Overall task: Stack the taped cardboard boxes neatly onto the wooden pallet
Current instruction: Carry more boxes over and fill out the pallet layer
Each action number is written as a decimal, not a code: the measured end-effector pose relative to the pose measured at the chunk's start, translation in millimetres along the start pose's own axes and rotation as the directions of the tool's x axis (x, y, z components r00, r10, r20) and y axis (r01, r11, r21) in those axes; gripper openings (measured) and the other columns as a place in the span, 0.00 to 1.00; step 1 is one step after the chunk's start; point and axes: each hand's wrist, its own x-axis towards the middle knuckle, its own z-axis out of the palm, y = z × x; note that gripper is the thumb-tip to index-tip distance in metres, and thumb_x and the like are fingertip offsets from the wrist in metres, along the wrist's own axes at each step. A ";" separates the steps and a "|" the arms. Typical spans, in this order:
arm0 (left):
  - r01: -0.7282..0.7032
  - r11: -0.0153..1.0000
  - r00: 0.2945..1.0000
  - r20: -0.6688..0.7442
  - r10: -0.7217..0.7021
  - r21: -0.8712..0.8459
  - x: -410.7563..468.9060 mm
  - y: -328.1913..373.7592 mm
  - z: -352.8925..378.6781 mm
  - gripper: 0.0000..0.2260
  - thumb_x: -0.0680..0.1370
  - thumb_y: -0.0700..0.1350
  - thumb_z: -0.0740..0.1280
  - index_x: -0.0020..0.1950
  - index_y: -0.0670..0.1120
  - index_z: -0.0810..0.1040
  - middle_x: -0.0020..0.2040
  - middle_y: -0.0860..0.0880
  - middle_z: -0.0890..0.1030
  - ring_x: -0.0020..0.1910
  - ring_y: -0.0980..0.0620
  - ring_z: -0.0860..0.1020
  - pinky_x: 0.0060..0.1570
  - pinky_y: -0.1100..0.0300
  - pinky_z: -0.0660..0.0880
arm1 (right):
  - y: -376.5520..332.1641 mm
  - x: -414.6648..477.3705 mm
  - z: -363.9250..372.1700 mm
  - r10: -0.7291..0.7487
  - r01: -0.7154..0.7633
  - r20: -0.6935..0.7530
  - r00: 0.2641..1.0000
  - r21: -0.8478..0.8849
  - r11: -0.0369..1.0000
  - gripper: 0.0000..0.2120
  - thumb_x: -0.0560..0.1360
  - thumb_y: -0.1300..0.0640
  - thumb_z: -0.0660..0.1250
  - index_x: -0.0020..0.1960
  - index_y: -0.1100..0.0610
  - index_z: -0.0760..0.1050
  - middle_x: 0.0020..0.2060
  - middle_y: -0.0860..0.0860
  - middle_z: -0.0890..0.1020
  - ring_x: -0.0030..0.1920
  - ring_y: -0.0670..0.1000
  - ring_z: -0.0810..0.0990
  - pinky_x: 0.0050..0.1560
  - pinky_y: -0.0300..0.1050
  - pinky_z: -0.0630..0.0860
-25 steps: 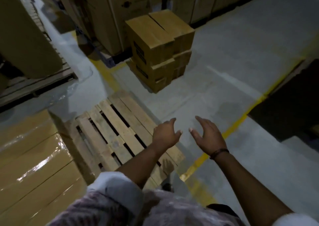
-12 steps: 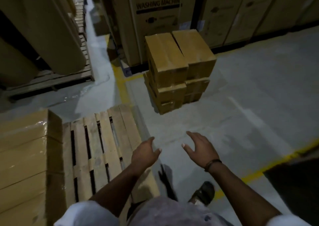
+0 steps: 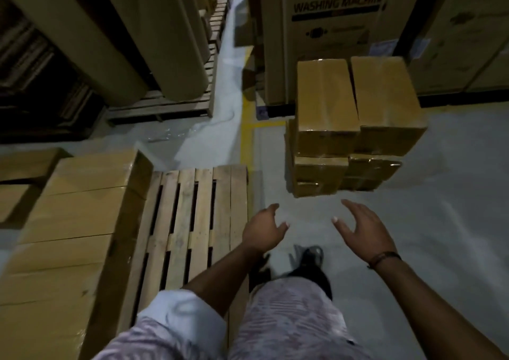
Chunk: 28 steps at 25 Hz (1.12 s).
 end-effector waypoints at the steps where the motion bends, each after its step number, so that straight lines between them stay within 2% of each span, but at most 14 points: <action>1: 0.003 1.000 1.000 0.006 -0.003 0.000 19.9 9.8 2.3 0.33 0.78 0.61 0.67 0.80 0.49 0.65 0.71 0.47 0.77 0.69 0.46 0.76 0.65 0.50 0.76 | 6.3 19.4 -4.3 0.011 -0.012 0.008 1.000 0.012 1.000 0.27 0.78 0.44 0.68 0.72 0.56 0.72 0.67 0.56 0.77 0.67 0.57 0.75 0.67 0.52 0.72; 4: 0.008 1.000 0.999 0.039 -0.007 -0.006 103.1 46.3 14.4 0.31 0.79 0.62 0.66 0.78 0.50 0.67 0.70 0.46 0.78 0.68 0.45 0.76 0.64 0.50 0.75 | 29.0 96.1 -25.4 0.035 -0.035 0.014 0.999 -0.022 0.999 0.27 0.78 0.41 0.66 0.71 0.55 0.73 0.67 0.55 0.77 0.67 0.57 0.74 0.66 0.52 0.73; 9: 0.003 0.998 0.996 0.094 0.003 -0.064 234.3 112.5 6.2 0.23 0.79 0.60 0.68 0.72 0.52 0.74 0.64 0.49 0.82 0.60 0.47 0.80 0.58 0.52 0.78 | 54.0 220.8 -67.2 0.116 -0.115 0.040 0.992 -0.046 0.992 0.25 0.76 0.34 0.60 0.64 0.49 0.76 0.61 0.52 0.80 0.61 0.56 0.78 0.58 0.53 0.77; 12: 0.012 0.997 0.992 0.122 -0.003 -0.078 300.9 134.5 -19.1 0.21 0.79 0.58 0.69 0.69 0.51 0.75 0.62 0.49 0.82 0.57 0.48 0.81 0.58 0.51 0.79 | 55.0 283.2 -84.4 0.153 -0.150 0.048 0.987 -0.053 0.987 0.24 0.78 0.41 0.67 0.69 0.52 0.74 0.65 0.54 0.79 0.65 0.58 0.76 0.61 0.51 0.75; 14: 0.018 0.998 0.996 0.084 -0.012 -0.061 347.6 139.7 -34.9 0.22 0.78 0.58 0.68 0.69 0.50 0.76 0.62 0.49 0.82 0.57 0.48 0.81 0.58 0.51 0.79 | 58.2 325.2 -92.2 0.190 -0.185 0.059 0.980 -0.078 0.980 0.24 0.79 0.45 0.68 0.71 0.54 0.73 0.67 0.56 0.77 0.67 0.59 0.74 0.63 0.51 0.73; 17: 0.089 0.987 0.995 0.054 -0.082 -0.132 386.1 147.4 -57.7 0.27 0.80 0.57 0.68 0.76 0.49 0.70 0.67 0.47 0.79 0.60 0.47 0.81 0.61 0.52 0.77 | 63.3 368.9 -96.7 0.237 -0.231 0.113 0.965 -0.062 0.971 0.23 0.79 0.45 0.67 0.70 0.55 0.73 0.65 0.56 0.78 0.65 0.59 0.75 0.62 0.50 0.74; 19: 0.096 0.990 0.995 0.012 -0.095 -0.106 407.6 150.0 -66.1 0.28 0.80 0.57 0.68 0.78 0.48 0.69 0.68 0.45 0.79 0.62 0.45 0.79 0.61 0.53 0.75 | 68.2 403.4 -97.4 0.213 -0.207 0.179 0.961 -0.050 0.977 0.25 0.79 0.44 0.66 0.73 0.53 0.70 0.68 0.55 0.76 0.65 0.57 0.75 0.64 0.52 0.74; 21: 0.060 0.997 0.998 -0.024 -0.061 -0.054 423.6 151.2 -66.3 0.27 0.81 0.55 0.69 0.77 0.45 0.69 0.66 0.43 0.80 0.62 0.44 0.79 0.56 0.56 0.73 | 72.0 439.5 -96.7 0.184 -0.178 0.206 0.961 -0.045 0.983 0.27 0.79 0.44 0.66 0.75 0.52 0.68 0.71 0.54 0.73 0.68 0.56 0.73 0.67 0.53 0.72; 24: 0.135 0.988 0.991 -0.013 -0.136 -0.076 447.5 154.3 -65.0 0.24 0.81 0.52 0.69 0.75 0.45 0.71 0.64 0.44 0.81 0.60 0.47 0.80 0.51 0.60 0.71 | 79.1 495.8 -90.0 0.168 -0.161 0.262 0.950 -0.050 0.986 0.28 0.79 0.42 0.65 0.75 0.51 0.68 0.71 0.53 0.73 0.70 0.56 0.71 0.68 0.51 0.71; 28: 0.231 0.972 0.973 -0.001 -0.231 -0.029 491.9 158.5 -55.5 0.28 0.81 0.55 0.69 0.77 0.47 0.68 0.68 0.44 0.78 0.64 0.45 0.78 0.60 0.52 0.76 | 94.9 572.8 -80.2 0.117 -0.101 0.332 0.936 -0.064 0.993 0.28 0.79 0.42 0.66 0.75 0.53 0.68 0.72 0.54 0.72 0.70 0.57 0.70 0.69 0.50 0.70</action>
